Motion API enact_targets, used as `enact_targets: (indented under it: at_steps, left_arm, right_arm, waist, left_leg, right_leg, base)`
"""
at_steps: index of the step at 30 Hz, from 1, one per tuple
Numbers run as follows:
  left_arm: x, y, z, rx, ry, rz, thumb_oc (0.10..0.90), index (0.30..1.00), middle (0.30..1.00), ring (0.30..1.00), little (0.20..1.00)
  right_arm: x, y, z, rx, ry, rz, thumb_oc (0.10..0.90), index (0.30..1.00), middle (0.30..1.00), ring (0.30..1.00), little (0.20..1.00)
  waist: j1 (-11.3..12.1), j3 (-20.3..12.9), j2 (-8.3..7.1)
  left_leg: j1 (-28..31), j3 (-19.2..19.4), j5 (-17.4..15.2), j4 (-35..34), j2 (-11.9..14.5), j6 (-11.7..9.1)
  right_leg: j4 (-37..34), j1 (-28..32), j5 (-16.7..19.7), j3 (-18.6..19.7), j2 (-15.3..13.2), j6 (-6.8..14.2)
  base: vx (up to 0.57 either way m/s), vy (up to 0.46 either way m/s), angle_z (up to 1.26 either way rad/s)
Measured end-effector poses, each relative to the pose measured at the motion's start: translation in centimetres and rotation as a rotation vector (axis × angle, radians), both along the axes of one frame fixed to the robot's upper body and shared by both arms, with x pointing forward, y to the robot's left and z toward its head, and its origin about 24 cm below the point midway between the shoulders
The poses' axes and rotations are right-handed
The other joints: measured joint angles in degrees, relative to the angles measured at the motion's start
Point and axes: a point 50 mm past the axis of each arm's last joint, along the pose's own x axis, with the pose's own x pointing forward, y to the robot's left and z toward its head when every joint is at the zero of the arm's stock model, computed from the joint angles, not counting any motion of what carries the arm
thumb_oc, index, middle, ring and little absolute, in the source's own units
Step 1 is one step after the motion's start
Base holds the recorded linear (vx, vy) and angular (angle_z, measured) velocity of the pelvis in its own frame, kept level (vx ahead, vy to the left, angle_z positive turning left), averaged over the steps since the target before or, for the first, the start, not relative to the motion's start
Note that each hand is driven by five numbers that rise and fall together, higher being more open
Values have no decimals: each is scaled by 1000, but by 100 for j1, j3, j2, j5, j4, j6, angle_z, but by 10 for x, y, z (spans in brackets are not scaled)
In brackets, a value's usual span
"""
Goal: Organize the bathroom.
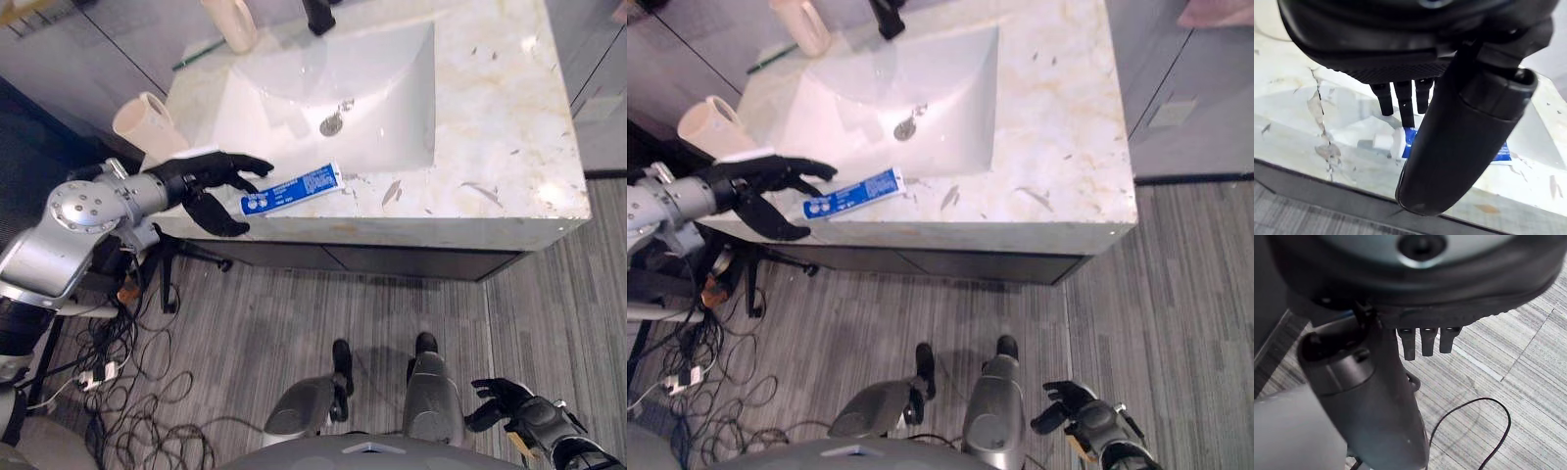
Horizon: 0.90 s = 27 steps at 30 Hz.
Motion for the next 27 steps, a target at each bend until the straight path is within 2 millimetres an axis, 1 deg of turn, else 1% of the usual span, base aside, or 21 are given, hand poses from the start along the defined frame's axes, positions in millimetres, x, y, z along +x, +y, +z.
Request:
enact_targets:
  at_steps: [1, 2, 3, 4, 7, 8, 11, 15, 16, 20, 21, 22, 24, 25, 26, 27]
  left_arm:
    - [1, 1, 5, 8, -23, 10, 544, 516, 516, 516, 516]
    - [2, 2, 13, 29, -58, 21, 460, 389, 389, 389, 389]
    - [2, 3, 15, 36, -75, 27, 416, 324, 324, 324, 324]
    - [1, 5, 20, 39, -96, 35, 400, 300, 300, 300, 300]
    - [3, 4, 31, 33, -139, 41, 400, 300, 300, 300, 300]
    - [4, 5, 35, 30, -153, 46, 400, 300, 300, 300, 300]
    - [5, 3, 41, 29, -174, 40, 400, 300, 300, 300, 300]
    - [5, 4, 41, 24, -182, 35, 400, 300, 300, 300, 300]
    - [6, 5, 40, 21, -183, 41, 400, 300, 300, 300, 300]
    - [6, 7, 37, 5, -174, 60, 400, 300, 300, 300, 300]
    - [7, 8, 34, -25, -158, 76, 400, 300, 300, 300, 300]
    - [8, 10, 28, -105, -133, 94, 400, 300, 300, 300, 300]
    - [12, 17, 3, -306, -50, 153, 400, 300, 300, 300, 300]
    - [11, 21, -6, -373, -28, 179, 400, 300, 300, 300, 300]
    - [11, 21, -6, -373, -28, 179, 400, 300, 300, 300, 300]
    - [10, 24, -11, -425, -14, 196, 400, 300, 300, 300, 300]
  right_arm:
    - [3, 0, 1, 1, -9, -2, 800, 900, 900, 900, 900]
    - [8, 0, 3, 4, -20, -1, 800, 900, 900, 900, 900]
    - [10, 1, 4, 17, -35, -11, 800, 900, 900, 900, 900]
    - [13, 3, 5, 24, -50, -12, 800, 900, 900, 900, 900]
    - [19, 6, 7, 47, -84, -17, 800, 900, 900, 900, 900]
    - [24, 8, 9, 50, -99, -10, 800, 900, 900, 900, 900]
    - [29, 8, 11, 47, -118, -7, 800, 900, 900, 900, 900]
    - [35, 10, 13, 53, -130, -6, 800, 900, 900, 900, 900]
    - [37, 12, 13, 60, -139, -4, 800, 900, 900, 900, 900]
    - [40, 13, 14, 67, -147, -9, 800, 900, 900, 900, 900]
    - [40, 13, 14, 67, -146, -10, 800, 900, 900, 900, 900]
    - [39, 13, 13, 65, -145, -15, 800, 900, 900, 900, 900]
    - [32, 17, 7, 67, -130, -46, 800, 900, 900, 900, 900]
    - [29, 20, 4, 76, -130, -66, 800, 900, 900, 900, 900]
    - [29, 20, 4, 76, -130, -66, 800, 900, 900, 900, 900]
    - [25, 24, 0, 89, -134, -88, 800, 900, 900, 900, 900]
  waist:
    - [-2, 77, 0]
    - [-14, 204, -46]
    - [-16, 220, -67]
    - [-12, 247, -99]
    - [-7, 331, -170]
    - [-6, 372, -229]
    - [-3, 432, -318]
    - [21, 440, -330]
    - [13, 439, -329]
    - [6, 429, -321]
    - [4, 428, -319]
    - [-3, 426, -322]
    - [-12, 346, -349]
    - [-1, 248, -397]
    - [-1, 248, -397]
    - [4, 191, -467]
  left_leg:
    - [-9, 1, 28, 1, 3, 7]
    - [-26, -12, 45, 8, 27, -13]
    - [-81, -20, 47, 16, 48, -23]
    - [-127, -22, 49, 34, 70, -31]
    - [-202, -54, 59, 87, 131, -56]
    - [-203, -56, 70, 90, 137, -72]
    - [-212, -56, 71, 92, 136, -72]
    - [-222, -67, 71, 87, 112, -70]
    - [-221, -67, 71, 87, 111, -70]
    - [-189, -70, 71, 91, 120, -70]
    - [-169, -73, 71, 91, 126, -70]
    - [-111, -78, 71, 82, 134, -70]
    - [43, -75, 61, 74, 178, -71]
    - [42, -73, 47, 70, 198, -80]
    - [42, -73, 47, 70, 198, -80]
    - [66, -83, 47, 65, 218, -82]
  right_leg:
    - [31, -27, 14, -2, 2, -17]
    - [80, -60, 22, -20, 23, -14]
    - [84, -105, 15, -24, 41, -25]
    - [84, -149, 22, -39, 59, -36]
    - [67, -168, 32, -94, 107, -61]
    - [71, -168, 34, -100, 115, -75]
    - [51, -167, 39, -99, 116, -71]
    - [24, -162, 51, -98, 94, -58]
    - [19, -161, 75, -97, 94, -92]
    - [8, -124, 79, -101, 101, -97]
    - [-15, -93, 90, -107, 108, -101]
    - [-58, -18, 99, -114, 121, -92]
    - [-189, 194, 95, -126, 176, -62]
    - [-214, 202, 95, -136, 198, -62]
    - [-214, 202, 95, -136, 198, -62]
    - [-239, 242, 95, -155, 215, -64]
  base:
    - [-140, -91, 4]
    - [-129, -90, 0]
    - [-120, -90, 0]
    - [-62, -50, 0]
    - [-59, -40, 5]
    - [-53, -24, 1]
    - [-39, -18, 1]
    - [0, 0, 0]
    - [0, 0, 0]
    - [0, 0, 0]
    - [0, 0, 0]
    - [37, -38, -1]
    - [45, -36, -3]
    - [32, -23, -3]
    - [45, -40, 0]
    - [51, -51, 5]
